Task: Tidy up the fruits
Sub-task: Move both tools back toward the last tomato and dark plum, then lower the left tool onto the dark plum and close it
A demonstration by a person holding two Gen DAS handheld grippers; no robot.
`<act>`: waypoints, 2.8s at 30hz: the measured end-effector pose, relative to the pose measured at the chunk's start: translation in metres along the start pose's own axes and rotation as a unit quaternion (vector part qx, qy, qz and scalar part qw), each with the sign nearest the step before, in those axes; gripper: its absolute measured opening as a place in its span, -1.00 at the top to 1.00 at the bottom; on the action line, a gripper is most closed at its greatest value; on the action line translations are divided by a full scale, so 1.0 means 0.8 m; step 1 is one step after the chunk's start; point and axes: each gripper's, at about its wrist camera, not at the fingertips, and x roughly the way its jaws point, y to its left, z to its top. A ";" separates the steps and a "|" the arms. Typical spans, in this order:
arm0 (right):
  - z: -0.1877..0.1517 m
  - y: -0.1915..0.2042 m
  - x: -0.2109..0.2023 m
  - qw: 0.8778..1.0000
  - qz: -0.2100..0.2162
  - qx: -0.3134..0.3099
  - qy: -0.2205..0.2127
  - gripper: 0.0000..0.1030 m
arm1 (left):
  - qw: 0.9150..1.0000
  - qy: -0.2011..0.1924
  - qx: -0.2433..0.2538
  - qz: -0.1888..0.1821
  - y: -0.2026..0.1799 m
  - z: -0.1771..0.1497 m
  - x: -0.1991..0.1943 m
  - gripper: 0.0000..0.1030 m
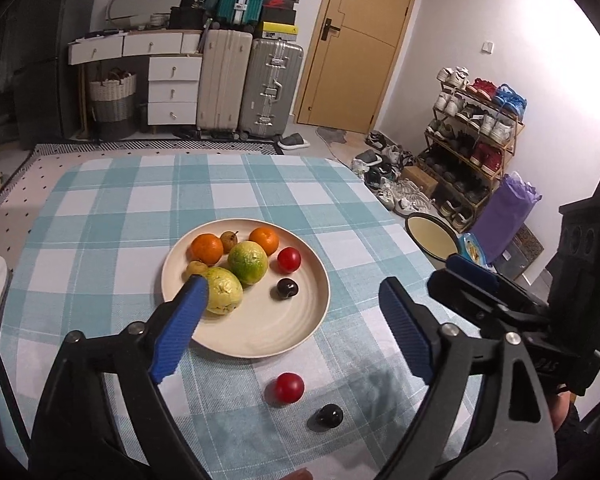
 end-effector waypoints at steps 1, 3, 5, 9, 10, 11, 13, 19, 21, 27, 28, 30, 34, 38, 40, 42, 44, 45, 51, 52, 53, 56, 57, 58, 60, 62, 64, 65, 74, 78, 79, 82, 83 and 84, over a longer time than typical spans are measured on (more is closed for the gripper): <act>-0.001 0.001 -0.003 1.000 -0.001 0.000 -0.002 -0.84 | 1.000 -0.001 -0.001 0.002 0.000 -0.002 -0.002 -0.77; -0.002 0.001 -0.006 1.000 -0.002 0.000 -0.004 -0.87 | 1.000 -0.004 -0.002 0.009 0.000 -0.007 -0.008 -0.90; -0.004 0.002 -0.010 1.000 -0.004 0.000 -0.002 -0.88 | 1.000 -0.008 -0.001 0.014 -0.001 -0.010 -0.012 -0.95; -0.009 0.002 -0.013 1.000 -0.004 0.002 0.000 -0.88 | 1.000 -0.008 0.004 0.028 -0.004 -0.016 -0.017 -0.98; -0.010 0.003 -0.014 1.000 -0.004 0.002 0.000 -0.89 | 1.000 -0.007 0.004 0.029 -0.004 -0.017 -0.017 -0.98; -0.012 0.004 -0.015 1.000 -0.003 0.002 0.001 -0.89 | 1.000 -0.004 0.005 0.029 -0.004 -0.018 -0.016 -0.98; -0.014 0.004 -0.017 1.000 -0.003 0.001 0.002 -0.90 | 0.999 0.004 0.008 0.034 -0.006 -0.021 -0.014 -0.98; -0.019 0.004 -0.019 1.000 -0.006 0.003 0.004 -0.91 | 0.999 0.015 0.007 0.037 -0.005 -0.034 -0.010 -0.98; -0.022 0.002 -0.019 1.000 -0.006 0.008 0.005 -0.91 | 0.999 0.024 0.004 0.035 -0.004 -0.041 -0.007 -0.98; -0.034 0.005 -0.016 1.000 -0.019 -0.005 0.014 -0.92 | 0.998 0.053 0.000 0.025 -0.001 -0.069 0.012 -0.98; -0.038 0.007 -0.016 1.000 -0.022 -0.010 0.015 -0.92 | 0.998 0.060 0.001 0.024 -0.001 -0.075 0.017 -0.97; -0.041 0.008 -0.015 0.999 -0.023 -0.015 0.017 -0.92 | 0.997 0.075 0.006 0.022 -0.003 -0.083 0.027 -0.97; -0.050 0.004 -0.012 0.999 -0.024 -0.010 0.025 -0.92 | 0.995 0.094 0.010 0.012 -0.006 -0.099 0.043 -0.97; -0.055 -0.004 -0.007 0.999 -0.026 0.002 0.032 -0.92 | 0.993 0.115 0.016 0.005 -0.012 -0.116 0.062 -0.97; -0.058 -0.007 -0.006 0.999 -0.027 0.006 0.034 -0.92 | 0.992 0.128 0.019 0.000 -0.017 -0.126 0.073 -0.97; -0.060 -0.010 -0.005 0.999 -0.027 0.008 0.037 -0.92 | 0.990 0.138 0.022 -0.001 -0.019 -0.134 0.083 -0.97; -0.061 -0.012 -0.002 0.999 -0.030 0.010 0.040 -0.92 | 0.989 0.147 0.021 0.000 -0.019 -0.139 0.094 -0.97; -0.062 -0.014 -0.002 0.999 -0.031 0.012 0.040 -0.92 | 0.989 0.148 0.020 0.000 -0.020 -0.142 0.095 -0.97; -0.068 -0.024 0.002 0.998 -0.035 0.027 0.049 -0.92 | 0.986 0.166 0.025 -0.007 -0.026 -0.152 0.111 -0.60; -0.069 -0.026 0.003 0.998 -0.036 0.029 0.052 -0.92 | 0.985 0.169 0.027 -0.012 -0.027 -0.153 0.114 -0.44; -0.069 -0.026 0.004 0.998 -0.036 0.030 0.052 -0.92 | 0.984 0.172 0.028 -0.020 -0.030 -0.154 0.115 -0.26; -0.069 -0.027 0.005 0.998 -0.035 0.030 0.052 -0.92 | 0.983 0.180 0.029 -0.034 -0.033 -0.156 0.118 0.03; -0.069 -0.027 0.004 0.998 -0.034 0.029 0.052 -0.92 | 0.983 0.179 0.031 -0.034 -0.034 -0.155 0.118 0.12; -0.070 -0.028 0.005 0.998 -0.034 0.028 0.052 -0.92 | 0.983 0.178 0.030 -0.037 -0.034 -0.155 0.117 0.36; -0.071 -0.028 0.006 0.998 -0.034 0.028 0.053 -0.92 | 0.981 0.183 0.029 -0.049 -0.034 -0.155 0.119 0.49; -0.073 -0.028 0.007 0.998 -0.033 0.028 0.054 -0.92 | 0.979 0.193 0.027 -0.065 -0.034 -0.156 0.121 0.57; -0.073 -0.027 0.007 0.998 -0.033 0.028 0.055 -0.92 | 0.979 0.192 0.025 -0.067 -0.033 -0.156 0.120 0.57; -0.073 -0.027 0.007 0.998 -0.033 0.027 0.056 -0.92 | 0.979 0.193 0.022 -0.069 -0.032 -0.156 0.120 0.57; -0.074 -0.026 0.005 0.997 -0.030 0.031 0.059 -0.92 | 0.978 0.185 -0.010 -0.101 -0.012 -0.144 0.095 0.57; -0.078 -0.026 0.008 0.997 -0.027 0.035 0.071 -0.92 | 0.982 0.158 -0.022 -0.097 0.008 -0.128 0.071 0.57; -0.079 -0.026 0.010 0.996 -0.026 0.036 0.074 -0.92 | 0.984 0.150 -0.026 -0.093 0.015 -0.123 0.064 0.57; -0.085 -0.023 0.015 0.995 -0.020 0.040 0.084 -0.92 | 0.986 0.134 -0.036 -0.088 0.034 -0.114 0.048 0.57; -0.086 -0.022 0.017 0.995 -0.017 0.042 0.088 -0.92 | 0.987 0.130 -0.040 -0.085 0.041 -0.113 0.042 0.57; -0.088 -0.020 0.019 0.995 -0.015 0.042 0.092 -0.92 | 0.988 0.126 -0.043 -0.083 0.048 -0.111 0.038 0.57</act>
